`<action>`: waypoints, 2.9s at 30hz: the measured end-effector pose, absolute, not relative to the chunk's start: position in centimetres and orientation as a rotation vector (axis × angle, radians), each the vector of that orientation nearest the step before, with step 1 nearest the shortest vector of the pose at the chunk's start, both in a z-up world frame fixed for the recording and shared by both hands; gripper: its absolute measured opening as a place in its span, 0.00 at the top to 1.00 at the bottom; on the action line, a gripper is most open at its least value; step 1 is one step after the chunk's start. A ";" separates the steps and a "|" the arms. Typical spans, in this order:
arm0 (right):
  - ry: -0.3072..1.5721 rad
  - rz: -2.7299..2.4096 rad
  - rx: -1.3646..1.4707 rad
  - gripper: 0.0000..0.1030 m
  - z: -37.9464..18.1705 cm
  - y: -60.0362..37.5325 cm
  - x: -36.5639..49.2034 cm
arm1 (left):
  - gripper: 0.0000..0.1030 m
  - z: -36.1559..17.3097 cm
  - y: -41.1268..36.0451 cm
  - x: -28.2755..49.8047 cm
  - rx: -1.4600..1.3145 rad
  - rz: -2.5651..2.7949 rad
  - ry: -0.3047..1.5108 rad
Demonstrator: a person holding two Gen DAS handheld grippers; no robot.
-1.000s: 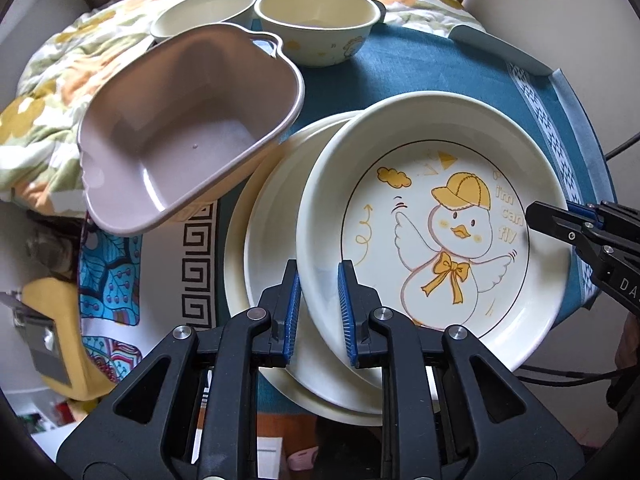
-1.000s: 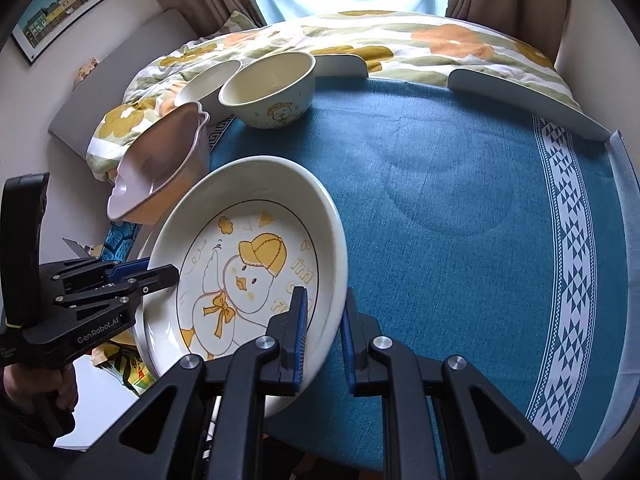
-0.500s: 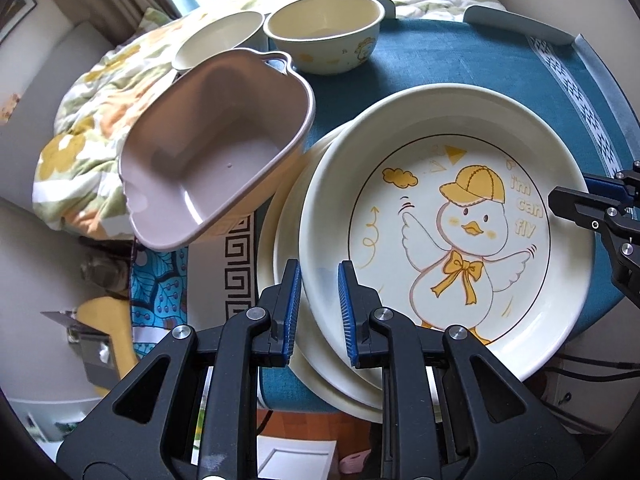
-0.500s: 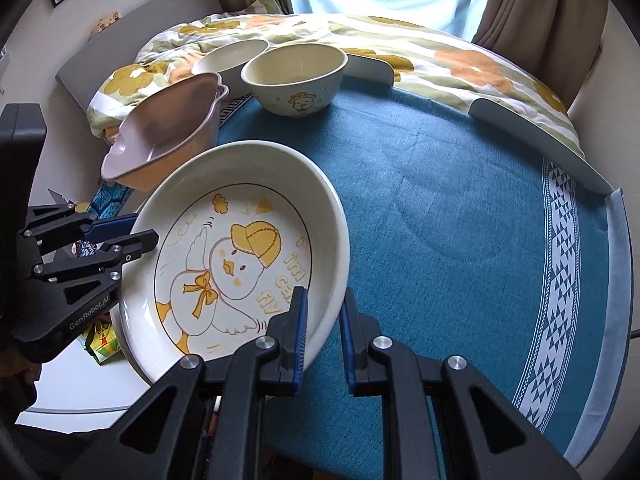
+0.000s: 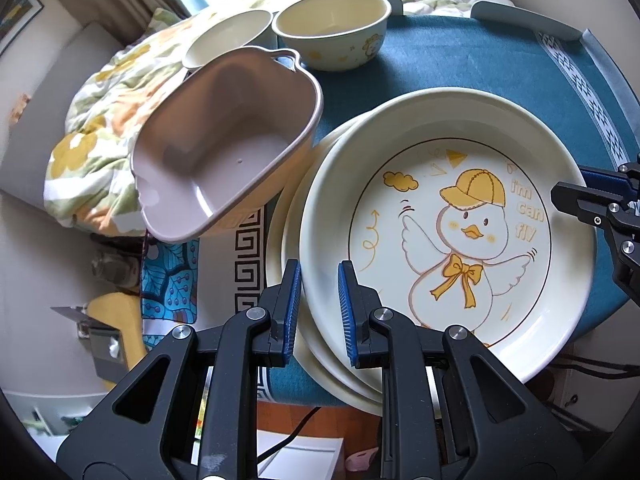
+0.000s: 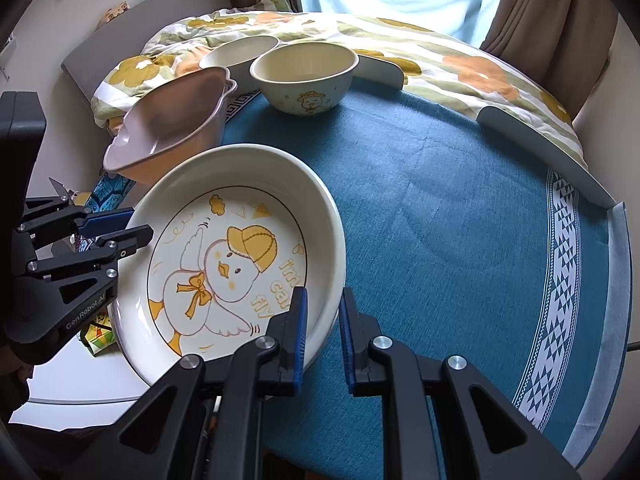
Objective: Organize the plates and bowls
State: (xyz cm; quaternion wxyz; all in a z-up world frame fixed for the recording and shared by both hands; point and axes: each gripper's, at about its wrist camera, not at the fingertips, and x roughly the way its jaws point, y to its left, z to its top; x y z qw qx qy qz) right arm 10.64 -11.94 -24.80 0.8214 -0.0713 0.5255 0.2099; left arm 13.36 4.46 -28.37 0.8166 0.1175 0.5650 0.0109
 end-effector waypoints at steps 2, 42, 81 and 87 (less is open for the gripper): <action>1.119 0.451 -0.153 0.86 -24.8 -11.9 10.7 | 0.84 -28.3 4.3 13.2 0.265 0.033 1.206; 1.126 0.715 -0.041 0.00 -19.5 -4.0 21.8 | 0.05 -23.5 21.2 16.2 -0.456 0.174 1.089; 1.135 0.729 -0.049 0.90 -21.9 0.6 21.7 | 0.88 -23.7 19.9 18.3 -0.287 0.109 1.125; 1.039 0.679 -0.036 0.90 -17.7 -5.3 17.7 | 0.88 -18.4 14.4 15.8 -0.221 0.050 1.047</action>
